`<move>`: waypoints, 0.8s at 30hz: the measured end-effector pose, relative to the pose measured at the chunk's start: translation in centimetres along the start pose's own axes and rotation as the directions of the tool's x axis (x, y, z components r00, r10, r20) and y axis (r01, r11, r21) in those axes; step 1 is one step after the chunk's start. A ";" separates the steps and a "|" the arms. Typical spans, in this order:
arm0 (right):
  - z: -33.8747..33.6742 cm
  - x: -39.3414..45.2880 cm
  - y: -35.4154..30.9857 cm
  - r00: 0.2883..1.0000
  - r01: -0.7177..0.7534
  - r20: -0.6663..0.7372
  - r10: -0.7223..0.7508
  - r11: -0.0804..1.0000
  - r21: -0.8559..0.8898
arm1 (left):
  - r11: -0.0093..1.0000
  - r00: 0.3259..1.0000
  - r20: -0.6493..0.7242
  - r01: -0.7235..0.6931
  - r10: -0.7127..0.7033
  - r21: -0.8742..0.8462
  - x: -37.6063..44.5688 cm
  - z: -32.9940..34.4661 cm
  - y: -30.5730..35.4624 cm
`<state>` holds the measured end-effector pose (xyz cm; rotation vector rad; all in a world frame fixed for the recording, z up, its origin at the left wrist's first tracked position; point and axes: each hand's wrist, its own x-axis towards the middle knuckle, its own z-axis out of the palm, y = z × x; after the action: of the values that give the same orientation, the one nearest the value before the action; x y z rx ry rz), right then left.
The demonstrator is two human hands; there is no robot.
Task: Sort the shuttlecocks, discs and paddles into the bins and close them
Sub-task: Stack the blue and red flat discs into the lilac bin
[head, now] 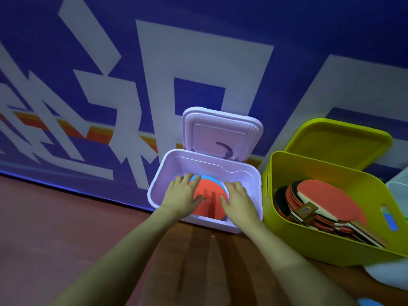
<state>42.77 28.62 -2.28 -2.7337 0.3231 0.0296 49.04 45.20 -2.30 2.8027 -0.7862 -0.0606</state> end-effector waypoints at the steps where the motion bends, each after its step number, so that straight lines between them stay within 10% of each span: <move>1: -0.6 -0.6 -0.1 0.999 0.027 -0.023 -0.028 1.000 -0.011 | 1.000 1.000 -0.027 -0.003 0.003 -0.020 -0.6 -0.5 0.4; 15: -8.2 -14.2 6.5 0.934 0.204 -0.328 -0.139 0.964 0.172 | 0.992 0.986 -0.158 -0.073 0.057 -0.100 -10.1 -4.9 13.7; 24: -8.8 -27.0 21.0 0.951 0.044 -0.308 0.027 0.974 0.223 | 0.982 0.987 -0.079 -0.151 0.143 -0.110 -16.8 1.0 28.4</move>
<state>11.51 12.32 -0.20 -2.5063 0.3754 -0.4175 20.15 30.07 2.89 2.6146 -0.9391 0.0171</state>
